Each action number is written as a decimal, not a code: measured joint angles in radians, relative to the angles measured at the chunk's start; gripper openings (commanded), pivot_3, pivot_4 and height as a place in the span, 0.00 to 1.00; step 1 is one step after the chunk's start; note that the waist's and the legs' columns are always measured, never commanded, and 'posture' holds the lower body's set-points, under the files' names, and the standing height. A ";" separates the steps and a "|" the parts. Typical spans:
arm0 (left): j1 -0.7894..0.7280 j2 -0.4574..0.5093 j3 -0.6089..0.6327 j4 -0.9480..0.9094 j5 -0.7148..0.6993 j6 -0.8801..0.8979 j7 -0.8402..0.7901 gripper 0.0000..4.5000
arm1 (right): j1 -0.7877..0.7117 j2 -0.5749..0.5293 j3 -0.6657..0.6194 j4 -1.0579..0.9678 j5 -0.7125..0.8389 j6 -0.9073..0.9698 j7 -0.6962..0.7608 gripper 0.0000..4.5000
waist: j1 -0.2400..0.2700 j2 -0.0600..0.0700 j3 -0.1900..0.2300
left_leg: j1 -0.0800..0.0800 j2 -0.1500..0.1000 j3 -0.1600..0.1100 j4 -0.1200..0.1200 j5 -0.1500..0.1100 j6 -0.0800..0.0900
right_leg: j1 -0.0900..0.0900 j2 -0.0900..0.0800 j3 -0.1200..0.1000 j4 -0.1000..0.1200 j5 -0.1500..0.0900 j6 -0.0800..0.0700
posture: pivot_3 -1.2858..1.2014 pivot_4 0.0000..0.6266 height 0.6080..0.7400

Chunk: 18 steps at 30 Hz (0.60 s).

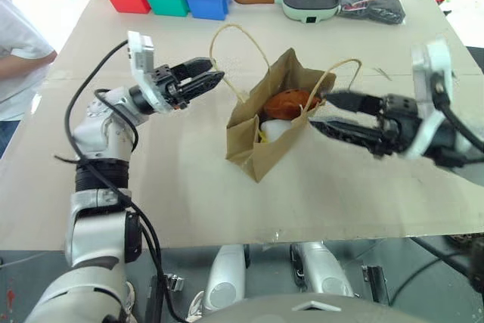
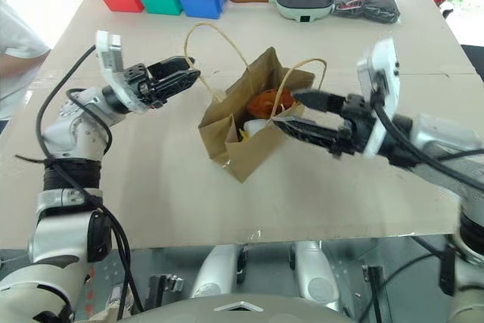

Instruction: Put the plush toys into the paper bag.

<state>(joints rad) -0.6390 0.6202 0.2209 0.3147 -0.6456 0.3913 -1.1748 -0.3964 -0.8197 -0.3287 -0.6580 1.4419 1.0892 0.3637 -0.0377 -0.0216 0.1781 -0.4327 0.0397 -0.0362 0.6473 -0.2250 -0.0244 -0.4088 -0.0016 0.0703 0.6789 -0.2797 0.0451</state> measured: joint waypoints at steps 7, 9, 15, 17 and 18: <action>0.322 0.064 0.059 -0.352 -0.124 0.203 0.049 1.00 | 0.204 -0.136 -0.126 -0.077 0.044 -0.034 0.033 0.52 | -0.001 0.000 0.000 | 0.002 0.001 0.000 0.000 0.000 0.000 | 0.001 0.001 0.000 0.000 0.000 0.000 | 0.52 0.24 1.00; 0.432 0.036 0.048 -0.477 -0.125 0.207 0.092 1.00 | 0.214 -0.079 0.040 -0.102 -0.145 -0.091 0.047 0.32 | -0.001 -0.002 -0.001 | 0.003 0.001 0.000 0.002 0.000 0.000 | 0.002 0.001 0.001 0.001 0.000 0.000 | 0.52 0.24 1.00; 0.517 -0.041 -0.015 -0.665 -0.092 0.176 0.215 1.00 | 0.070 0.187 0.529 0.080 -0.639 -0.313 0.078 0.01 | 0.001 -0.002 -0.001 | 0.003 0.001 0.001 0.004 0.000 0.000 | 0.002 0.002 0.001 0.001 0.001 0.001 | 0.52 0.24 1.00; 0.547 -0.059 -0.026 -0.706 -0.078 0.159 0.252 1.00 | 0.022 0.271 0.593 0.176 -0.742 -0.385 0.094 0.01 | 0.001 -0.001 -0.001 | 0.002 0.000 0.001 0.004 0.000 0.000 | 0.002 0.001 0.002 0.001 0.001 0.001 | 0.52 0.24 1.00; 0.556 -0.066 -0.033 -0.721 -0.070 0.154 0.267 1.00 | 0.007 0.297 0.609 0.210 -0.774 -0.410 0.103 0.01 | 0.002 -0.002 -0.001 | 0.002 0.000 0.001 0.004 0.000 0.000 | 0.002 0.001 0.001 0.001 0.001 0.001 | 0.52 0.24 1.00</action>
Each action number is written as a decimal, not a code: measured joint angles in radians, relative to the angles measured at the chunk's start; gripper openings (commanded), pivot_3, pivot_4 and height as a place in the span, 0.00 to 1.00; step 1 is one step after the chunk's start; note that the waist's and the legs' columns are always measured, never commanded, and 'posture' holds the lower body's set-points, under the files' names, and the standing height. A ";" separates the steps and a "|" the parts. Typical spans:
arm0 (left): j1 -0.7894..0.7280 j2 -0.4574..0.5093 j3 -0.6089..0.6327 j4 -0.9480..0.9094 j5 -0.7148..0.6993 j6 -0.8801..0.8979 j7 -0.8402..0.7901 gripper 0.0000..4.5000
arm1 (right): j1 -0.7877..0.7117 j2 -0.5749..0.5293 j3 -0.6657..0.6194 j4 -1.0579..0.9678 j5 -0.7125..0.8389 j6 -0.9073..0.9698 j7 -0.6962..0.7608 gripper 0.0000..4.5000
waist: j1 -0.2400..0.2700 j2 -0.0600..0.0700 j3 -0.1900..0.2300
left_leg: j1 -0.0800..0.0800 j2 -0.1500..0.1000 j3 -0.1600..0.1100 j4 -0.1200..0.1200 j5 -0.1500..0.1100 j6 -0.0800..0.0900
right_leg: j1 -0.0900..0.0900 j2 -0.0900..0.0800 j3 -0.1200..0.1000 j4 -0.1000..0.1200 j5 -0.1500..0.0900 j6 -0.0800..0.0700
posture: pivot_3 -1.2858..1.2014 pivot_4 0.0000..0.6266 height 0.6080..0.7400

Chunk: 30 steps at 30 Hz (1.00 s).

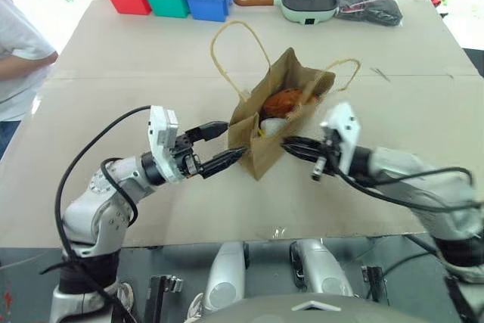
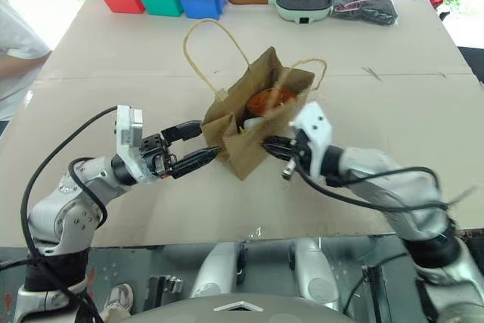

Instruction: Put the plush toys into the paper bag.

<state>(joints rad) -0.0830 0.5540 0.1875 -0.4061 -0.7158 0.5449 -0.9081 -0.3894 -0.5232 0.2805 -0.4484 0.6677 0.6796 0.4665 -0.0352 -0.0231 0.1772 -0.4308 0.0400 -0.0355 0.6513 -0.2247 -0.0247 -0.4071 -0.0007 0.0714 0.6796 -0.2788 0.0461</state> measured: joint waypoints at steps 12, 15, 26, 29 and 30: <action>-0.079 -0.175 -0.124 -0.001 0.181 -0.075 0.281 0.73 | -0.027 0.135 0.057 0.121 -0.160 -0.099 0.120 0.00 | 0.016 0.000 0.000 | 0.001 -0.001 -0.001 0.000 0.000 0.000 | 0.000 0.000 0.000 0.001 0.000 0.000 | 0.52 0.24 1.00; -0.088 -0.198 -0.130 0.037 0.204 -0.099 0.303 0.42 | 0.026 0.101 0.046 0.072 -0.201 -0.136 0.124 0.00 | 0.023 0.000 0.000 | 0.000 -0.001 -0.002 0.000 0.000 0.000 | 0.000 0.000 -0.001 0.001 0.000 0.000 | 0.52 0.24 1.00; -0.454 -0.001 -0.104 0.596 0.152 -0.289 -0.266 0.00 | 0.494 -0.137 -0.437 -0.231 -0.110 -0.225 0.206 0.99 | 0.029 0.000 -0.001 | 0.000 -0.002 -0.002 0.002 0.000 0.000 | 0.002 0.001 -0.004 0.000 0.000 0.000 | 0.52 0.24 1.00; -0.643 0.015 -0.124 0.828 0.179 -0.407 -0.504 0.00 | 0.607 -0.203 -0.571 -0.246 -0.096 -0.237 0.275 0.99 | 0.023 -0.001 -0.001 | 0.002 -0.002 -0.002 0.002 0.000 0.000 | 0.005 0.000 -0.003 -0.001 0.000 0.001 | 0.52 0.24 1.00; -0.701 0.006 -0.143 0.912 0.197 -0.446 -0.573 0.00 | 0.634 -0.219 -0.606 -0.250 -0.095 -0.246 0.298 0.99 | 0.021 -0.001 -0.001 | 0.003 -0.002 -0.002 0.002 0.000 0.000 | 0.005 0.000 -0.003 -0.001 0.000 0.001 | 0.52 0.24 1.00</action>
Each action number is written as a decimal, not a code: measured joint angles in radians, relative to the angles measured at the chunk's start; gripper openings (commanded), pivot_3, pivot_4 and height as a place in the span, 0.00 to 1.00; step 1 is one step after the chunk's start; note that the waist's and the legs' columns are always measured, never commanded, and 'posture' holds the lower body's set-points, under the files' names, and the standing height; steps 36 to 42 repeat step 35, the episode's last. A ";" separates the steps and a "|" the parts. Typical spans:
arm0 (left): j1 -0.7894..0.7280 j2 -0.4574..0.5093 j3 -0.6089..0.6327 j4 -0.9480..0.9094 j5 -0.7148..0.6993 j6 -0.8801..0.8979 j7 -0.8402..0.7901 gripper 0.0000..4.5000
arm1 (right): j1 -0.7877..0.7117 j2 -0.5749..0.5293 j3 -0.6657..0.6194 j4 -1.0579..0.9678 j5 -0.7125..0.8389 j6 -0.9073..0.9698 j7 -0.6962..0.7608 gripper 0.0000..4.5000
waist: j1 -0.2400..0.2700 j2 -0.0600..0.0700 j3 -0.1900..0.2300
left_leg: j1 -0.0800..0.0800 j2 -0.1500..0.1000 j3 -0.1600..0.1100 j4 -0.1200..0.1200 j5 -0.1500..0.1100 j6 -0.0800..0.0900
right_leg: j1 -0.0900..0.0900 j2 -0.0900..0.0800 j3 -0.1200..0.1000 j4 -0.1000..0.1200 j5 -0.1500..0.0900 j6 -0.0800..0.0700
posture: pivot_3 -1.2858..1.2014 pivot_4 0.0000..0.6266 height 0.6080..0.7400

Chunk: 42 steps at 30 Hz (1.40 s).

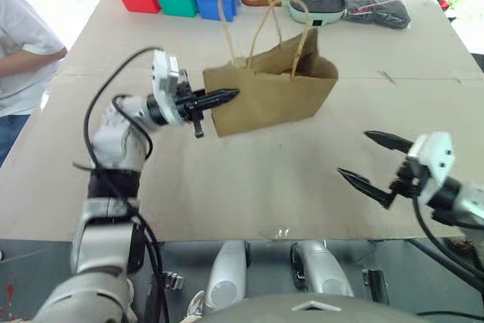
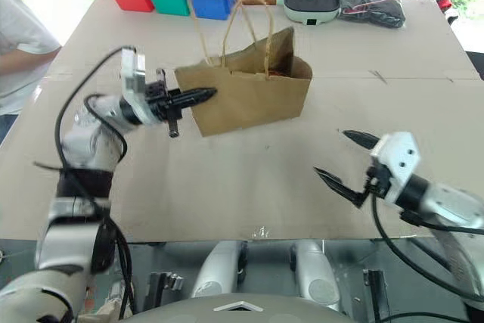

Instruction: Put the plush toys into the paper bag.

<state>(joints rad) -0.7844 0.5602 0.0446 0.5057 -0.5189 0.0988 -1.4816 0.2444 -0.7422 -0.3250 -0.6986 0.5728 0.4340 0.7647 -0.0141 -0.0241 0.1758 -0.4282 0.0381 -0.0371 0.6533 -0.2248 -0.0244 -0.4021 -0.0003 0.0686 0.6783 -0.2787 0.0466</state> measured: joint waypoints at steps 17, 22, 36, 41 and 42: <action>-0.133 -0.040 -0.009 0.370 0.140 -0.041 -0.056 0.99 | -0.038 -0.048 -0.087 0.034 0.023 -0.008 0.081 1.00 | -0.027 0.000 0.000 | 0.000 0.001 -0.002 0.000 0.000 0.000 | 0.000 0.001 0.000 0.002 0.000 0.000 | 0.52 0.24 1.00; 0.323 0.119 0.152 -0.238 -0.033 0.323 0.105 0.99 | -0.022 -0.060 -0.171 0.124 0.056 -0.011 0.137 1.00 | -0.035 0.001 0.000 | 0.003 0.005 -0.001 -0.002 0.000 0.000 | 0.001 -0.001 0.001 0.003 0.000 0.000 | 0.52 0.24 1.00; 0.912 0.182 0.423 -0.823 -0.127 0.465 0.376 0.99 | 0.103 -0.134 -0.324 0.331 0.001 -0.093 0.329 1.00 | 0.003 0.002 0.000 | 0.018 0.002 0.003 -0.001 0.000 0.000 | 0.016 -0.002 0.002 0.000 -0.005 0.000 | 0.52 0.24 1.00; 0.912 0.182 0.423 -0.823 -0.127 0.465 0.376 0.99 | 0.103 -0.134 -0.324 0.331 0.001 -0.093 0.329 1.00 | 0.003 0.002 0.000 | 0.018 0.002 0.003 -0.001 0.000 0.000 | 0.016 -0.002 0.002 0.000 -0.005 0.000 | 0.52 0.24 1.00; 0.912 0.182 0.423 -0.823 -0.127 0.465 0.376 0.99 | 0.103 -0.134 -0.324 0.331 0.001 -0.093 0.329 1.00 | 0.003 0.002 0.000 | 0.018 0.002 0.003 -0.001 0.000 0.000 | 0.016 -0.002 0.002 0.000 -0.005 0.000 | 0.52 0.24 1.00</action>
